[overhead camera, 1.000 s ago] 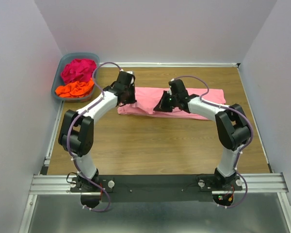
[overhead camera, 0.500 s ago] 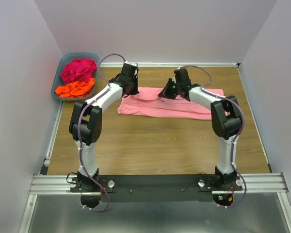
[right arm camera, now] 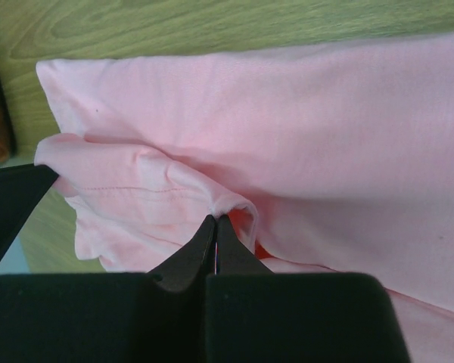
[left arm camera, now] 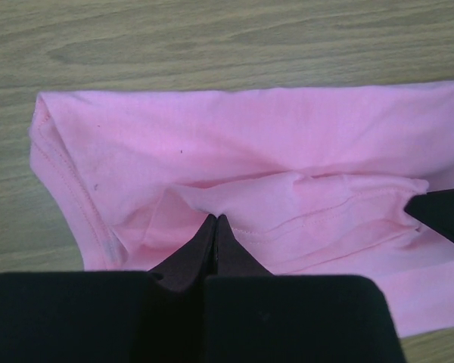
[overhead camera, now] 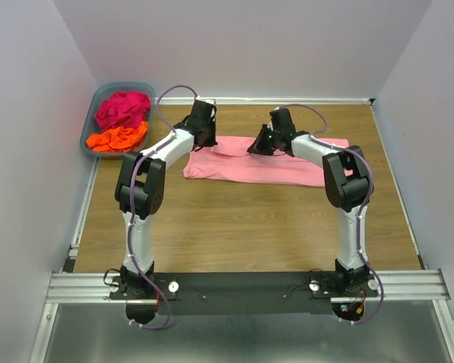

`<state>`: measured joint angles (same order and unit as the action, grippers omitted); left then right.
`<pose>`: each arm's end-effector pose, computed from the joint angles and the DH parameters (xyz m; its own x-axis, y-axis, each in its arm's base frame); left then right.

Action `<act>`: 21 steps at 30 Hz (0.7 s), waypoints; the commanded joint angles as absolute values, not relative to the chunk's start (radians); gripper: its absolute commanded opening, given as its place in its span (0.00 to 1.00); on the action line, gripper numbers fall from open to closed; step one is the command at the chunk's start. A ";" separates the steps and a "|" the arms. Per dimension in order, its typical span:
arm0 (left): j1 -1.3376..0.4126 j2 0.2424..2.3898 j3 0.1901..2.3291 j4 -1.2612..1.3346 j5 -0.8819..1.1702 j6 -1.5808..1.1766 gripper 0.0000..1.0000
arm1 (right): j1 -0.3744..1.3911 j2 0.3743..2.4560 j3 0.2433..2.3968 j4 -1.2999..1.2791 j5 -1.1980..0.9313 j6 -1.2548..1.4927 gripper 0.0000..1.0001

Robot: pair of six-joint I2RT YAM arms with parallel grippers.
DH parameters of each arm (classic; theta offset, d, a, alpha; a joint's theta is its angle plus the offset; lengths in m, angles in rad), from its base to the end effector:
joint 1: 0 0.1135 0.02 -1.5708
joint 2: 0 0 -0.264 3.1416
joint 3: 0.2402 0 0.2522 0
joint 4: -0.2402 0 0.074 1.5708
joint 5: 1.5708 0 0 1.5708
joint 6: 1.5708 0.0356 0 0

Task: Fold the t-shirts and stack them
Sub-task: Fold the tshirt

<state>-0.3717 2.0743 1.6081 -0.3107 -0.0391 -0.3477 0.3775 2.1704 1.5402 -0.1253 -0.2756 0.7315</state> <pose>0.4396 -0.1699 0.2114 -0.7289 -0.0813 -0.6798 0.0942 0.9716 -0.2172 0.4436 0.1863 0.1613 -0.8342 0.3607 -0.4171 0.0248 0.7802 0.6251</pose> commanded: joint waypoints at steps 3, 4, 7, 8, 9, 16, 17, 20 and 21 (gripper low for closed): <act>-0.350 2.111 1.637 -0.272 -0.043 -0.362 0.00 | 0.361 2.210 1.606 -0.135 -0.236 0.703 0.06; -0.347 2.111 1.635 -0.268 -0.041 -0.364 0.00 | 0.359 2.212 1.609 -0.135 -0.236 0.703 0.07; -0.334 2.121 1.634 -0.262 -0.026 -0.373 0.00 | 0.345 2.221 1.618 -0.135 -0.235 0.709 0.13; -0.331 2.123 1.632 -0.261 -0.017 -0.377 0.00 | 0.344 2.223 1.620 -0.135 -0.236 0.712 0.16; -0.328 2.128 1.632 -0.261 -0.009 -0.380 0.01 | 0.342 2.226 1.620 -0.135 -0.236 0.719 0.18; -0.316 2.137 1.624 -0.232 0.061 -0.402 0.34 | 0.330 2.229 1.617 -0.135 -0.221 0.733 0.29; -0.316 2.137 1.624 -0.230 0.063 -0.403 0.37 | 0.328 2.229 1.620 -0.135 -0.221 0.729 0.32; -0.311 2.132 1.625 -0.225 0.072 -0.410 0.54 | 0.327 2.212 1.624 -0.135 -0.204 0.704 0.37; -0.308 2.123 1.624 -0.225 0.074 -0.413 0.57 | 0.327 2.204 1.621 -0.135 -0.186 0.695 0.39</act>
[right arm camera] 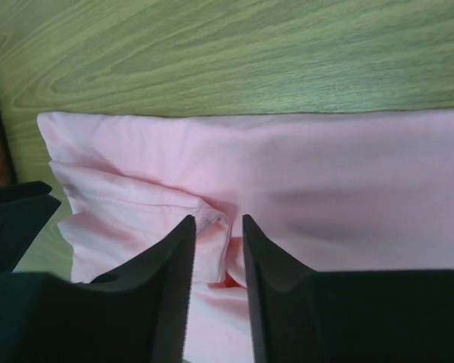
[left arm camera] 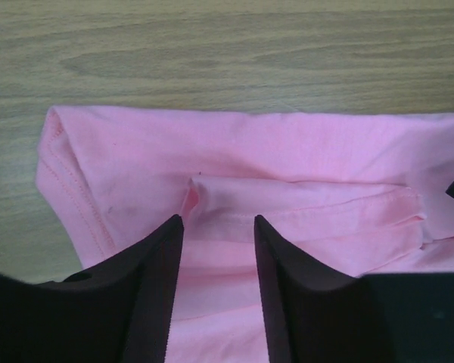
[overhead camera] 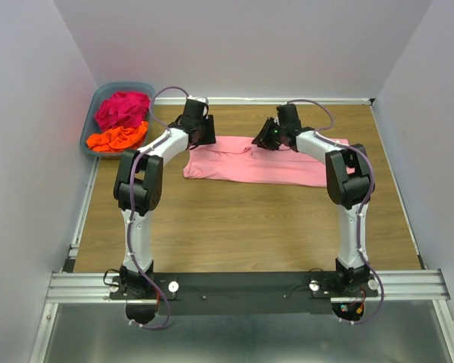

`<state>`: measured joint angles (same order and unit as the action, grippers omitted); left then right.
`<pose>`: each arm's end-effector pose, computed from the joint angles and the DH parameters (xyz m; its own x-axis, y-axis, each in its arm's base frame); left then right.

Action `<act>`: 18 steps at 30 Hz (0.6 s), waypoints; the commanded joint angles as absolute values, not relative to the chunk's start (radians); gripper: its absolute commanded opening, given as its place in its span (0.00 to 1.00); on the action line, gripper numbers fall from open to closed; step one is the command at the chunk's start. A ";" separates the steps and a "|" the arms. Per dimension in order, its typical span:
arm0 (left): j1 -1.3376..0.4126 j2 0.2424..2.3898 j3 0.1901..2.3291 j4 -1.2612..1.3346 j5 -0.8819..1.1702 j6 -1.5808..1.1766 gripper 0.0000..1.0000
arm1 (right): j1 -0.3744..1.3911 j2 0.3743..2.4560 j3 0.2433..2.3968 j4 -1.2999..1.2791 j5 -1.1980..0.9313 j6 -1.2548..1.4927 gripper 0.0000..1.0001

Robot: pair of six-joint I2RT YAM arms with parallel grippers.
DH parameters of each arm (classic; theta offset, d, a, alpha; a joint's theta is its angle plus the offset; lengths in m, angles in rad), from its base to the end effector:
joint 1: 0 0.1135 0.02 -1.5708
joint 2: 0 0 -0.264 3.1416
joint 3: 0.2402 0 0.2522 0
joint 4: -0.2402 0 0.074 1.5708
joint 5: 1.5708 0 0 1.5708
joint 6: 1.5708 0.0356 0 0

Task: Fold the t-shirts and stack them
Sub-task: Fold the tshirt

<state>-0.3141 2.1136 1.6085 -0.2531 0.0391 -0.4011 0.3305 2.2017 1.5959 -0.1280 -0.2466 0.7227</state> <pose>0.4554 -0.1494 0.1982 -0.7331 -0.1720 -0.6580 0.0538 0.9498 -0.3082 0.4624 0.1678 0.1638 -0.7967 0.4048 -0.4489 0.0543 0.7876 0.6138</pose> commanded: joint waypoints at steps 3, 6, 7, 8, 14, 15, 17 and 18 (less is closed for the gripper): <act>-0.285 2.074 1.608 -0.238 0.120 -0.417 0.68 | 0.308 2.145 1.591 -0.137 -0.169 0.648 0.50; -0.267 1.964 1.507 -0.248 0.088 -0.433 0.75 | 0.267 2.047 1.497 -0.147 -0.152 0.609 0.63; -0.262 1.930 1.471 -0.256 0.051 -0.433 0.79 | 0.250 2.019 1.468 -0.158 -0.147 0.601 0.68; -0.259 1.896 1.394 -0.258 0.034 -0.434 0.82 | 0.218 1.984 1.404 -0.166 -0.141 0.592 0.70; -0.253 1.668 1.131 -0.268 -0.043 -0.446 0.90 | 0.098 1.705 1.154 -0.233 -0.107 0.546 0.84; -0.253 1.629 1.071 -0.270 -0.046 -0.460 0.90 | 0.068 1.668 1.128 -0.247 -0.082 0.548 0.84; -0.253 1.595 0.997 -0.244 -0.058 -0.472 0.88 | 0.023 1.567 1.040 -0.279 -0.052 0.552 0.85; -0.253 1.585 0.982 -0.236 -0.061 -0.477 0.86 | 0.006 1.540 1.013 -0.288 -0.022 0.560 0.85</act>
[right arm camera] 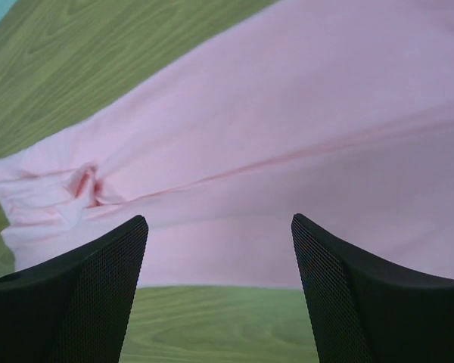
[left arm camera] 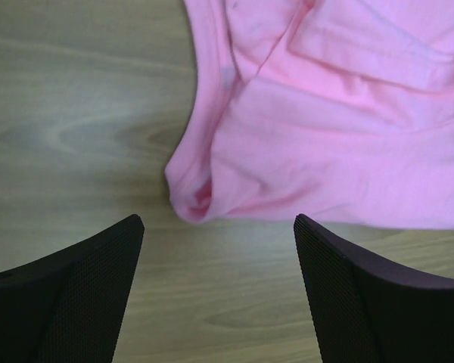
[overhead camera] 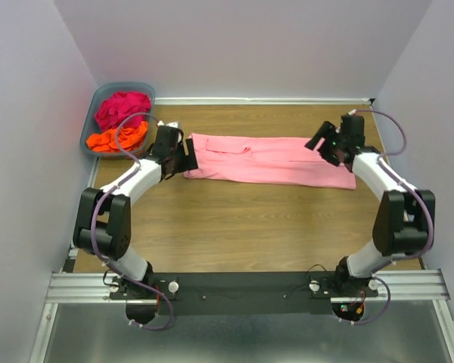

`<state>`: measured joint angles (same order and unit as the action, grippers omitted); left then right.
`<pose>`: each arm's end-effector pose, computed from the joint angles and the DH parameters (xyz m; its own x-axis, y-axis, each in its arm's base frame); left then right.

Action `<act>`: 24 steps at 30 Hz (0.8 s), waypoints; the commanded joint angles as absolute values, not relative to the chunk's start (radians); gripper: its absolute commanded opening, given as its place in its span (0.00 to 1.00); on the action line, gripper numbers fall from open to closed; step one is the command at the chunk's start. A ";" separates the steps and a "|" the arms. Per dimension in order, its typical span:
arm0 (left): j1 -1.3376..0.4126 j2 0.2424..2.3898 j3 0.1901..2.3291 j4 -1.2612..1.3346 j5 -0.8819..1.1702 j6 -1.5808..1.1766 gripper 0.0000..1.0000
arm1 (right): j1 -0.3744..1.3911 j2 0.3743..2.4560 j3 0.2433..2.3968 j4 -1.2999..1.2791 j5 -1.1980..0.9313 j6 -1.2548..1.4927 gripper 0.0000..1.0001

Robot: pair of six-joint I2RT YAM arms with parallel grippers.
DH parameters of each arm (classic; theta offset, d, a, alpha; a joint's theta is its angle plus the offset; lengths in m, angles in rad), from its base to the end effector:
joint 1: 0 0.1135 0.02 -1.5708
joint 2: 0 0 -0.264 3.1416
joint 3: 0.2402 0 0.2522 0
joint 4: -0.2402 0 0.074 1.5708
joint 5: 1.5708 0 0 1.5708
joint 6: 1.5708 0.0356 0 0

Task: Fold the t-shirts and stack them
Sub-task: Fold the tshirt

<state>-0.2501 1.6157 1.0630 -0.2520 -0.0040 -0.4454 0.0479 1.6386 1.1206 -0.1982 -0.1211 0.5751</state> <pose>0.3370 -0.0860 0.2207 -0.7356 -0.2567 -0.6269 -0.0799 0.9518 -0.2961 0.3623 0.0217 0.2359 -0.6256 0.5106 -0.5898 0.2404 0.8455 0.4768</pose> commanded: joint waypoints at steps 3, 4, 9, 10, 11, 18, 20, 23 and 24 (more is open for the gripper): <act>-0.253 1.611 0.973 -0.224 -0.058 -0.474 0.77 | -0.072 1.471 0.928 -0.310 0.000 0.571 0.84; -0.253 1.633 0.977 -0.222 -0.046 -0.471 0.75 | -0.092 1.462 0.914 -0.322 0.038 0.580 0.83; -0.253 1.678 0.985 -0.190 -0.046 -0.479 0.75 | -0.242 1.424 0.824 -0.328 0.052 0.624 0.76; -0.253 1.686 0.991 -0.189 -0.049 -0.480 0.75 | -0.256 1.420 0.819 -0.330 0.058 0.624 0.75; -0.253 1.695 1.000 -0.186 -0.046 -0.480 0.75 | -0.274 1.419 0.813 -0.328 0.064 0.629 0.74; -0.253 1.769 1.037 -0.170 -0.037 -0.488 0.74 | -0.322 1.483 0.814 -0.327 0.071 0.653 0.73; -0.253 1.779 1.040 -0.164 -0.037 -0.488 0.71 | -0.330 1.514 0.822 -0.321 0.066 0.655 0.73; -0.253 1.792 1.040 -0.166 -0.043 -0.488 0.66 | -0.336 1.534 0.816 -0.296 0.052 0.661 0.73; -0.252 1.795 1.037 -0.166 -0.048 -0.489 0.66 | -0.339 1.539 0.813 -0.290 0.043 0.664 0.73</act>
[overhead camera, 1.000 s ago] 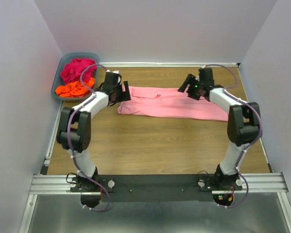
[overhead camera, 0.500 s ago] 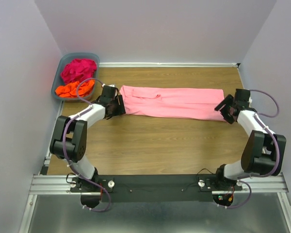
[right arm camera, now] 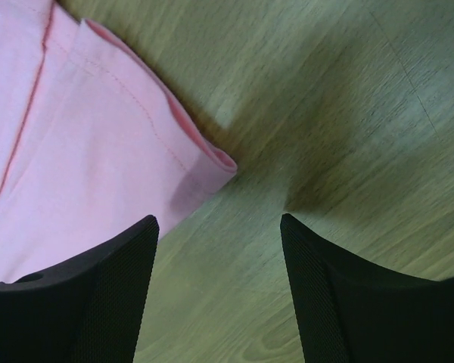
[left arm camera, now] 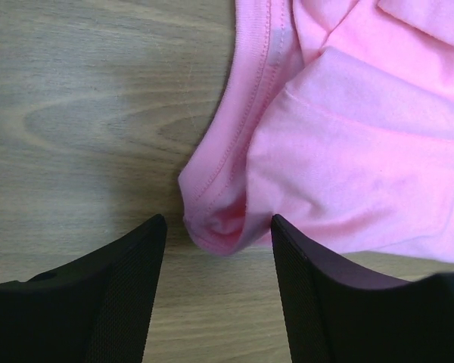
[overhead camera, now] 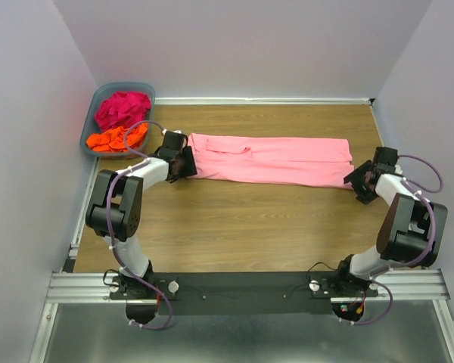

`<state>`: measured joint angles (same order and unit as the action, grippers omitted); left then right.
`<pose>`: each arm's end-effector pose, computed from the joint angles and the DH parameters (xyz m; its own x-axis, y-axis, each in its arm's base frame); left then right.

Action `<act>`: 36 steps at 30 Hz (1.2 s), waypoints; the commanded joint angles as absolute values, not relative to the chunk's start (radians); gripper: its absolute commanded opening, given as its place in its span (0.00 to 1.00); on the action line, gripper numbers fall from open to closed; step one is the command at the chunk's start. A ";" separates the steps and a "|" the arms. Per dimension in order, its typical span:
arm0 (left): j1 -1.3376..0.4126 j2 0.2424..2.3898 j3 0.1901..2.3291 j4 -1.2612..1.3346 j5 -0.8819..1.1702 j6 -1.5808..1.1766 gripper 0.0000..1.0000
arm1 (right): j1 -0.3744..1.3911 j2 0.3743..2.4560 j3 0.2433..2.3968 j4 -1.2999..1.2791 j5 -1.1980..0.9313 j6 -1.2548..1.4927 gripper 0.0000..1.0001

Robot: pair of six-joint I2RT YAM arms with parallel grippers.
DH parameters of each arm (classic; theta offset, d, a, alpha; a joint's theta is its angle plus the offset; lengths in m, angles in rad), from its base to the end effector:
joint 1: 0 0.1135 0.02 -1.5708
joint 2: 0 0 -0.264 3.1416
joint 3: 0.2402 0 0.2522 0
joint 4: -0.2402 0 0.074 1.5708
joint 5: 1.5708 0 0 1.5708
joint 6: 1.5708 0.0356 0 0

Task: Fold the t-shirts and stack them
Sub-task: Fold the tshirt

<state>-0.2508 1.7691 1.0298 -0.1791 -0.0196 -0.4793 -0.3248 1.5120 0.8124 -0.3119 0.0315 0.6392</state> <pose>0.3489 -0.0887 0.1645 -0.7921 -0.2730 -0.5459 -0.1450 0.9530 -0.2662 0.2732 -0.0932 0.1723 -0.4450 0.7790 -0.4418 0.7479 0.5946 0.2951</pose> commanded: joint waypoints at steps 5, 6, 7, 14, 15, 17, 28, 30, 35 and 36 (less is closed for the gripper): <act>-0.250 1.804 1.040 -0.170 -0.057 -0.491 0.56 | -0.354 1.577 0.805 -0.253 0.017 0.669 0.72; -0.252 1.804 1.040 -0.172 -0.060 -0.489 0.55 | -0.359 1.577 0.804 -0.250 0.015 0.669 0.72; -0.250 1.805 1.040 -0.175 -0.063 -0.488 0.54 | -0.362 1.585 0.801 -0.238 0.011 0.669 0.72; -0.227 1.813 1.049 -0.186 -0.055 -0.469 0.39 | -0.390 1.626 0.782 -0.189 -0.021 0.673 0.67; -0.224 1.815 1.051 -0.186 -0.055 -0.468 0.38 | -0.393 1.634 0.782 -0.187 -0.028 0.675 0.65; -0.221 1.818 1.054 -0.190 -0.048 -0.462 0.27 | -0.393 1.640 0.782 -0.187 -0.044 0.680 0.59; -0.172 1.809 1.054 -0.242 -0.043 -0.439 0.08 | -0.420 1.595 0.755 -0.198 -0.016 0.666 0.01; -0.153 1.801 1.055 -0.259 -0.043 -0.417 0.08 | -0.446 1.586 0.755 -0.209 -0.006 0.661 0.01; -0.123 1.790 1.060 -0.321 -0.063 -0.374 0.08 | -0.459 1.557 0.765 -0.244 0.022 0.629 0.01; -0.123 1.789 1.057 -0.322 -0.048 -0.371 0.10 | -0.459 1.555 0.761 -0.251 0.005 0.623 0.01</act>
